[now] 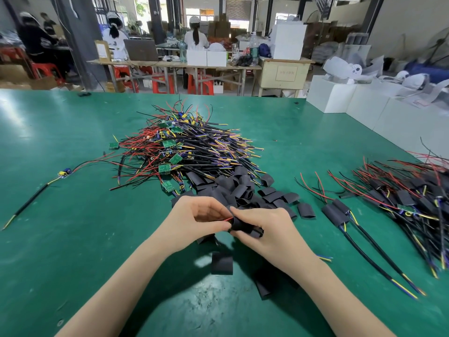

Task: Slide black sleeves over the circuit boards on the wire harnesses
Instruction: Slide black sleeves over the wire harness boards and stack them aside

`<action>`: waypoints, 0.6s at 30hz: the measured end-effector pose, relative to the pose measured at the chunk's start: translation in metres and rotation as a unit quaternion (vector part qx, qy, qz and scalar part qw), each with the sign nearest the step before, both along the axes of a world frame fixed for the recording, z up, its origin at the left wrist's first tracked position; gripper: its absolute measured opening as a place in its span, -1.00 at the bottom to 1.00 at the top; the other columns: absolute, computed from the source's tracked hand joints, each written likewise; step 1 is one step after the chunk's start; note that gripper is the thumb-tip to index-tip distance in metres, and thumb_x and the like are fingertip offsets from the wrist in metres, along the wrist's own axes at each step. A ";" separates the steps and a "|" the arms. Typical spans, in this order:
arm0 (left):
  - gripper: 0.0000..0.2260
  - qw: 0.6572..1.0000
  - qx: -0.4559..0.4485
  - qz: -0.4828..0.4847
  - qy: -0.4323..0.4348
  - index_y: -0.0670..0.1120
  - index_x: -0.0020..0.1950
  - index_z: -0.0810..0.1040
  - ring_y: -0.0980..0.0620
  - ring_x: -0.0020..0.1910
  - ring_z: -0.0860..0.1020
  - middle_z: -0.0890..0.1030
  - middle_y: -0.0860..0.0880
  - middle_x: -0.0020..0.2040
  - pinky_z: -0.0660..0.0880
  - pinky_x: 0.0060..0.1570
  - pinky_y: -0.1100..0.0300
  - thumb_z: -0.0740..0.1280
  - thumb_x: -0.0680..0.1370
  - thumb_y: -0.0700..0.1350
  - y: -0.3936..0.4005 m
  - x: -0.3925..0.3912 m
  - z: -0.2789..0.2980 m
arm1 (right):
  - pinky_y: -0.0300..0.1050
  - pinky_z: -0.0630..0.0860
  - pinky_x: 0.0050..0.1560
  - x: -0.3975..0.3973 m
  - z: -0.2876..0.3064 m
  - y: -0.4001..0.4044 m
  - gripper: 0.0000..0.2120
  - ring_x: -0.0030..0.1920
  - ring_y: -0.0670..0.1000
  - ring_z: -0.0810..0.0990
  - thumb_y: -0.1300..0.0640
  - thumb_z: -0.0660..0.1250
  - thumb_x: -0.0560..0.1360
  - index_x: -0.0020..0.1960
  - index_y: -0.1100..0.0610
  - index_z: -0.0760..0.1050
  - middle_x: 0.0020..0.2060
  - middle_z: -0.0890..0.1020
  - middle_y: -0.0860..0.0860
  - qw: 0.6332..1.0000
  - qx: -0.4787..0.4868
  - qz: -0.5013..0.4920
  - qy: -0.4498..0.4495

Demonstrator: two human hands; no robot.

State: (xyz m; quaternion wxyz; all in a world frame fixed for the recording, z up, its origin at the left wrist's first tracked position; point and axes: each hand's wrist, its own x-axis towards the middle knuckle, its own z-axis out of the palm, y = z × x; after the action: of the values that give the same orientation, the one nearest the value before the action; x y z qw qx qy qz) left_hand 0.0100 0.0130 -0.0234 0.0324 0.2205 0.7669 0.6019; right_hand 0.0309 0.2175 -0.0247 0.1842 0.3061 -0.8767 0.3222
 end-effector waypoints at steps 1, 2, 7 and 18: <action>-0.82 1.000 -0.004 -0.002 0.004 -0.02 -0.14 0.68 0.06 -0.19 0.68 0.72 -0.06 -0.17 0.56 -0.09 0.30 0.52 0.40 -0.29 0.000 0.000 0.000 | -0.13 0.55 0.03 0.000 0.000 0.000 -0.62 0.03 -0.10 0.65 0.15 0.49 0.40 0.20 0.12 0.60 0.02 0.69 -0.05 1.000 0.003 0.002 -0.001; -0.81 1.000 -0.009 -0.004 0.008 0.01 -0.13 0.68 0.06 -0.18 0.68 0.72 -0.05 -0.16 0.56 -0.08 0.29 0.52 0.41 -0.29 0.000 0.000 -0.001 | -0.15 0.55 0.01 0.000 0.001 0.000 -0.63 0.01 -0.10 0.66 0.15 0.49 0.40 0.20 0.11 0.60 0.00 0.70 -0.05 1.000 0.009 0.005 -0.002; -0.75 0.995 -0.008 0.058 0.083 -0.03 0.11 0.62 0.03 0.03 0.65 0.68 0.02 0.04 0.54 0.11 0.22 0.45 0.44 -0.15 -0.007 -0.006 0.004 | -0.14 0.51 -0.11 -0.005 0.014 0.020 -0.69 -0.16 0.00 0.63 0.13 0.47 0.43 0.15 0.14 0.62 -0.15 0.67 -0.01 0.998 0.008 -0.056 0.042; -0.80 0.961 -0.014 0.270 0.055 -0.05 -0.07 0.65 0.01 -0.04 0.62 0.69 0.02 -0.05 0.52 -0.02 0.28 0.37 0.51 -0.35 -0.031 -0.024 -0.008 | 0.09 0.46 0.04 -0.025 0.012 0.118 -0.57 0.08 0.33 0.50 0.01 0.47 0.41 0.19 0.23 0.56 0.08 0.60 0.27 0.848 0.117 -0.511 -0.077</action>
State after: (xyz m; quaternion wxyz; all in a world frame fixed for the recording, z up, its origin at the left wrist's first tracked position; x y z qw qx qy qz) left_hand -0.0140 -0.0180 -0.0311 -0.1704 0.0372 0.8069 0.5643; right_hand 0.0059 0.3358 -0.0125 0.2174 -0.1920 -0.9517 0.1006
